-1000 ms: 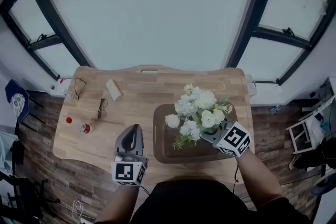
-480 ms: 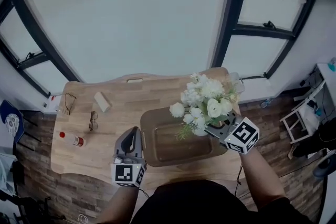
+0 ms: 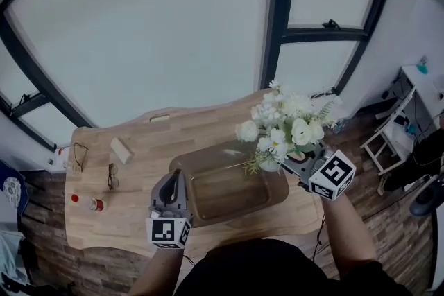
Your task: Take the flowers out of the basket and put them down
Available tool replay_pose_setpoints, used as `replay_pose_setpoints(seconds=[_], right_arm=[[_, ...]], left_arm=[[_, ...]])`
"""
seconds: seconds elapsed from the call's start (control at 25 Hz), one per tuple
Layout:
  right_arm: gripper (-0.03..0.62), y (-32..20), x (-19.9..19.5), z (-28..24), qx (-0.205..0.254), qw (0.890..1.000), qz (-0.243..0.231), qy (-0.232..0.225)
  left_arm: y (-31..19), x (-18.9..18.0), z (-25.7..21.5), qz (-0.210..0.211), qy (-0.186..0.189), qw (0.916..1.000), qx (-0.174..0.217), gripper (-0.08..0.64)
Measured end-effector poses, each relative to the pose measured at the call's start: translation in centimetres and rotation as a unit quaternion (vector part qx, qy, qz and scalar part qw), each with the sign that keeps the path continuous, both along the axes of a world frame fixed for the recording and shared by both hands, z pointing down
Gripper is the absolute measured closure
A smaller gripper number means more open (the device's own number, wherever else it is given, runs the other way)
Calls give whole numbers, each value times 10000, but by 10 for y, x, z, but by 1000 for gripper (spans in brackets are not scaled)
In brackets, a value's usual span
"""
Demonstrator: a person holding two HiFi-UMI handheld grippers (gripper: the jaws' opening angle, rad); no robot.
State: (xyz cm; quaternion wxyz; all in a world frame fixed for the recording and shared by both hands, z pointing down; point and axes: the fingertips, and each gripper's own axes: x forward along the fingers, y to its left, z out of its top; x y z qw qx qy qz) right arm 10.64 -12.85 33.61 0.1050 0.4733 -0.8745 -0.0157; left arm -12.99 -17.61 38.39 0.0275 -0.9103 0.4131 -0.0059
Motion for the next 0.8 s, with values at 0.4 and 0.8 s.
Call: replay_pose_setpoints(seconds=[0.4, 0.8], right_arm=[[350, 20, 39, 3, 79, 9978, 652, 44], [351, 52, 104, 17, 46, 9913, 1313, -2]], left_arm=[[-4, 37, 4, 499, 56, 9987, -4, 555], [6, 101, 0, 933, -37, 9956, -61, 555]])
